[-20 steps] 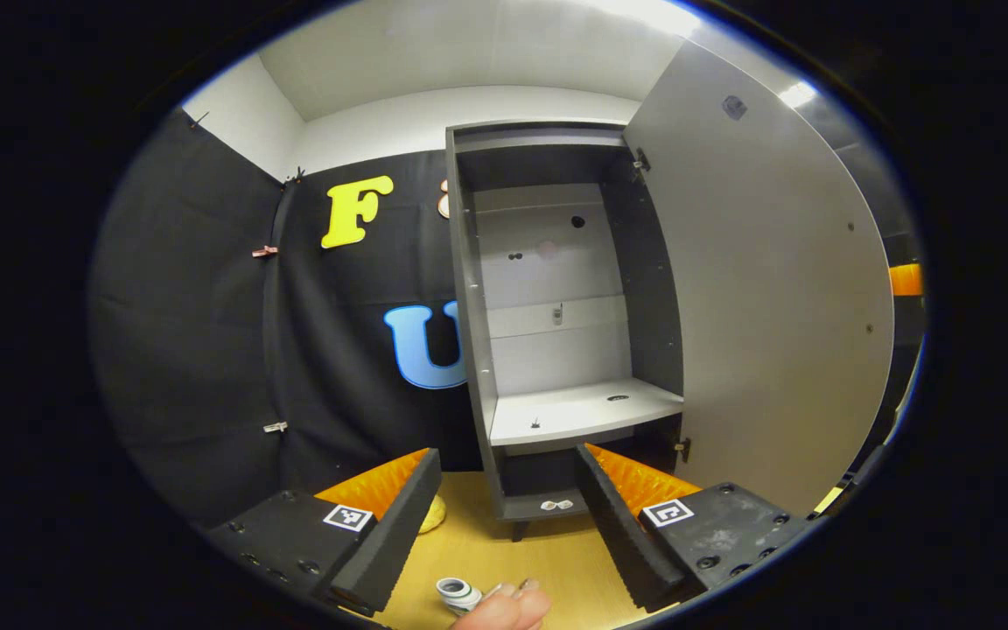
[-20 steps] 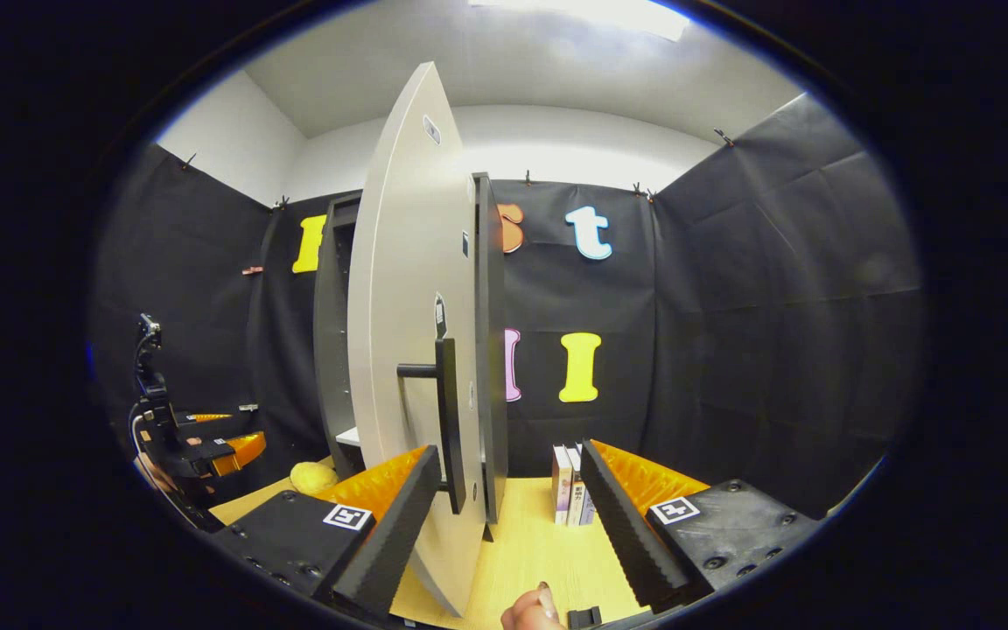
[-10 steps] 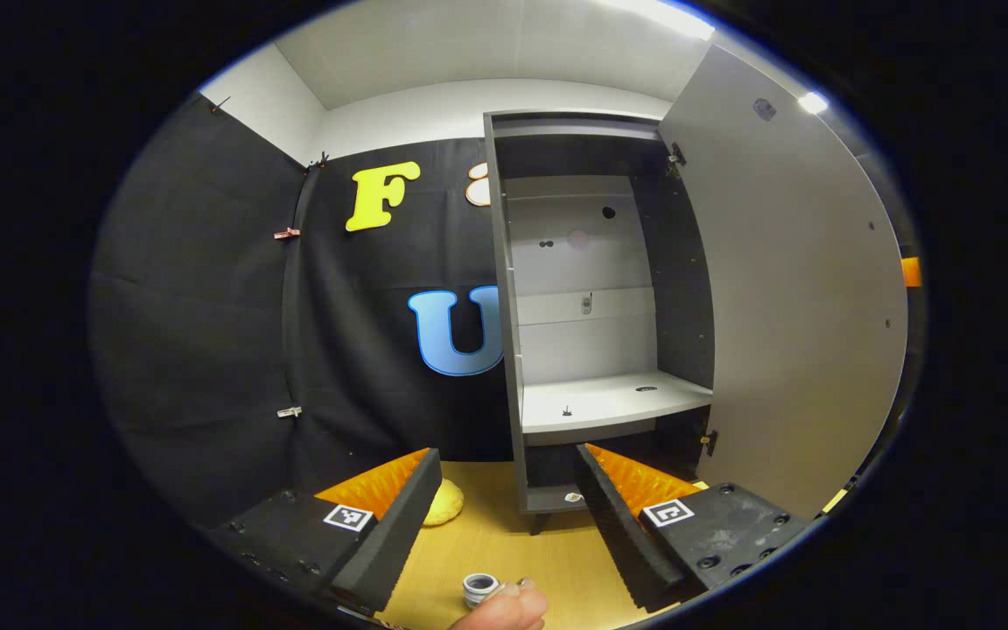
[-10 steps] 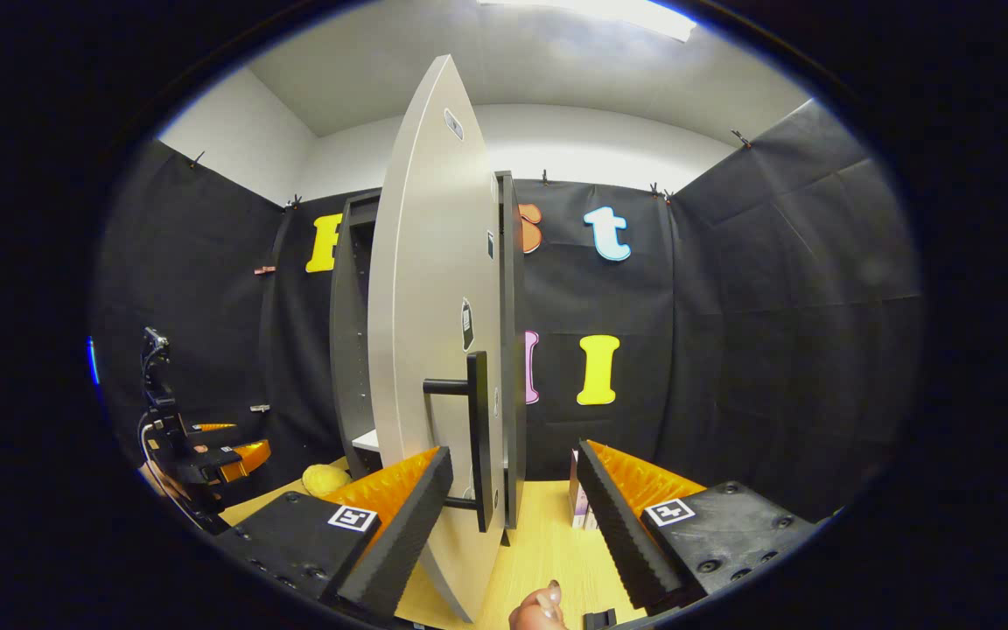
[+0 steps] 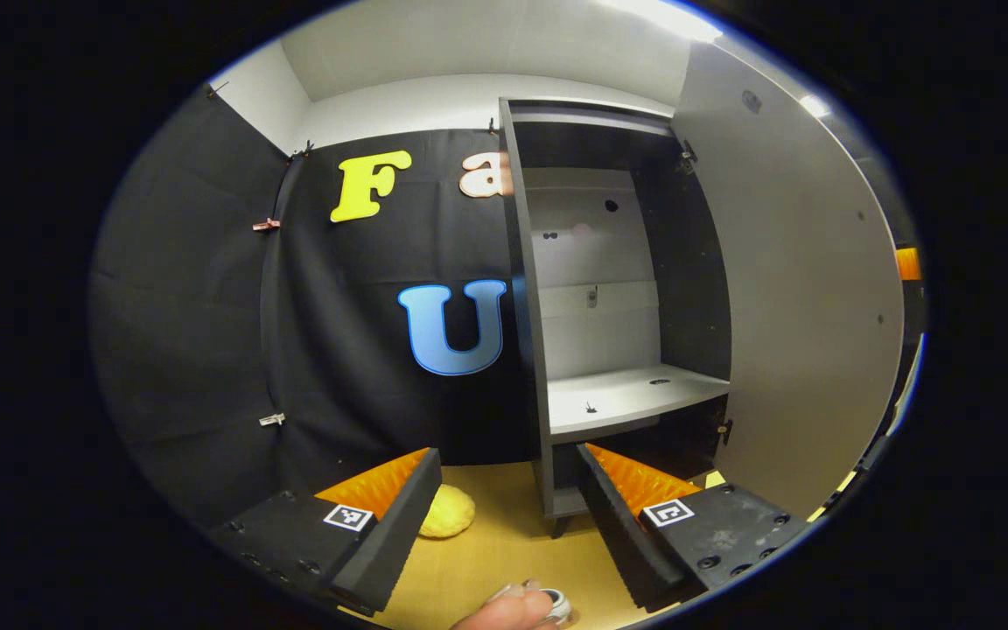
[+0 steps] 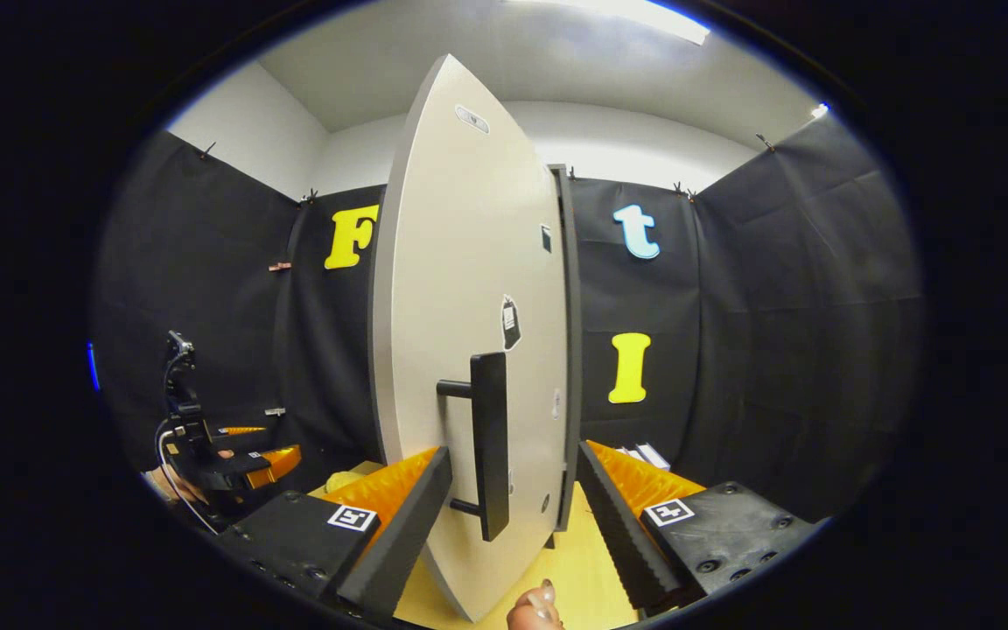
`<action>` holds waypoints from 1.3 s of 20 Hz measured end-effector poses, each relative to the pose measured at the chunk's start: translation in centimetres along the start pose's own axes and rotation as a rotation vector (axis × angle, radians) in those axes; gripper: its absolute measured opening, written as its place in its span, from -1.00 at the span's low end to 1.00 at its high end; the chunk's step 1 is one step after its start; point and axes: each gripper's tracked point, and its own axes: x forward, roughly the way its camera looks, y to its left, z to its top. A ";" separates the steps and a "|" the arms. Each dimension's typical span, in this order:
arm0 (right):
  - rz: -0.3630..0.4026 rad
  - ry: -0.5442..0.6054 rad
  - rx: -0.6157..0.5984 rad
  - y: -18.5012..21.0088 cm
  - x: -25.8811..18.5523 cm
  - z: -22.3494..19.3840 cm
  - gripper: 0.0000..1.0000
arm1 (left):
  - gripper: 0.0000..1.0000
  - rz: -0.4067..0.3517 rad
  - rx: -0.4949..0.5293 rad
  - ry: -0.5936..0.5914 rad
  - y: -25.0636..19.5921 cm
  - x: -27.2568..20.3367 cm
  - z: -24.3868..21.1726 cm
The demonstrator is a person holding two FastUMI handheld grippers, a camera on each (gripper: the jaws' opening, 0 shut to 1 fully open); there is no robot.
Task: Open the cabinet door with the right hand, grasp the bottle in the cabinet with the left hand and place it on the coaster, then close the cabinet door with the right hand.
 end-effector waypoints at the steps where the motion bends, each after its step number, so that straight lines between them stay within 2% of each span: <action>1: 0.002 0.003 0.002 1.0 0.5 -0.2 0.90 | 0.99 -0.002 0.006 0.002 1.0 0.2 -0.2; 7: 0.003 0.018 -0.019 6.2 3.5 -0.9 0.90 | 0.93 -0.007 -0.008 -0.008 6.0 0.9 -0.2; 11: 0.032 0.039 0.014 9.0 6.1 -1.7 0.90 | 0.93 -0.011 0.002 -0.006 7.8 1.4 -0.4; 12: 0.042 0.044 0.017 9.9 6.5 -1.8 0.90 | 0.99 -0.012 0.003 -0.005 8.0 1.5 -0.5; 13: 0.046 0.040 0.012 10.5 6.9 -1.7 0.90 | 0.93 -0.014 0.003 -0.005 8.1 1.6 -0.5; 17: -0.001 0.009 -0.059 10.2 7.5 -1.5 0.93 | 0.92 -0.022 0.013 -0.005 8.7 1.8 -0.6; 21: -0.028 -0.003 -0.116 9.6 7.2 -1.7 0.92 | 0.92 -0.029 -0.016 0.000 7.4 1.8 -0.3; 26: -0.049 0.002 -0.144 5.7 7.1 -1.6 0.92 | 0.93 -0.019 -0.027 -0.024 4.1 1.6 1.9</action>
